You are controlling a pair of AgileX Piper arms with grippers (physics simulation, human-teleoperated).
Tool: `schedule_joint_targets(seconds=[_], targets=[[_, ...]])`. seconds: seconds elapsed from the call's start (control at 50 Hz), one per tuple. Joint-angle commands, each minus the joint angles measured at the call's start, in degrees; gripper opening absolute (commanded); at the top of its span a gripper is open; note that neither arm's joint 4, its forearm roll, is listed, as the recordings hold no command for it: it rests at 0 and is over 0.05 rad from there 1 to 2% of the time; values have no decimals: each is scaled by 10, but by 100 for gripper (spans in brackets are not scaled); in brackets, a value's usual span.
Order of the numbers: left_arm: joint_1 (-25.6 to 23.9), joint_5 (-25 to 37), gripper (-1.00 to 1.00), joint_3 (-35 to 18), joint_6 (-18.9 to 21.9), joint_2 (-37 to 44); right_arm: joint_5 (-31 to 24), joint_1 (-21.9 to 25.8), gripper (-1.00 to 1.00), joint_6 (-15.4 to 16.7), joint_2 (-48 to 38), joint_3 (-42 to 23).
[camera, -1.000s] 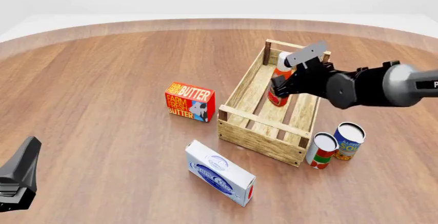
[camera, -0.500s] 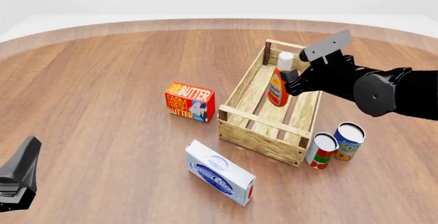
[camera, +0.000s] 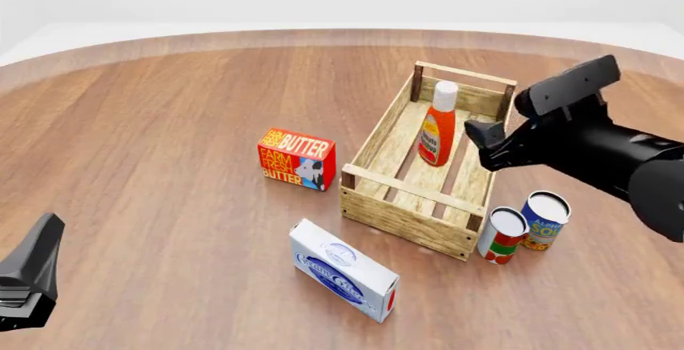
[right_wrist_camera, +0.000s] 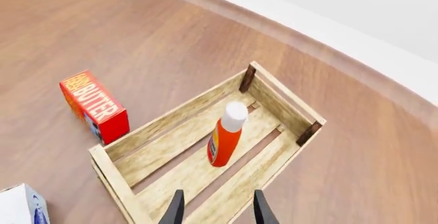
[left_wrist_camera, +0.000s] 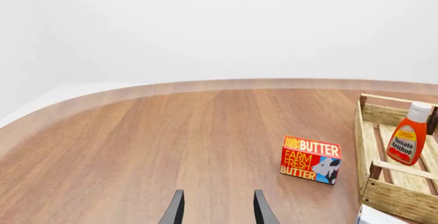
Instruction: Pick up the ketchup, and put it in the wooden tray.
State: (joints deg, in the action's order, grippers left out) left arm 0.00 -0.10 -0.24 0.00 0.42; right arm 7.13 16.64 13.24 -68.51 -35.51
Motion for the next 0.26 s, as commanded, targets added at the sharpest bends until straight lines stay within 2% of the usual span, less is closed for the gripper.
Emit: schedule_joint_targets(seconds=[0.02,0.26], targets=[[0,0,100,0,0,0,-5,0,100,-15,78,60],[0,0,100,0,0,0,-22,0,100,-35,171,118]])
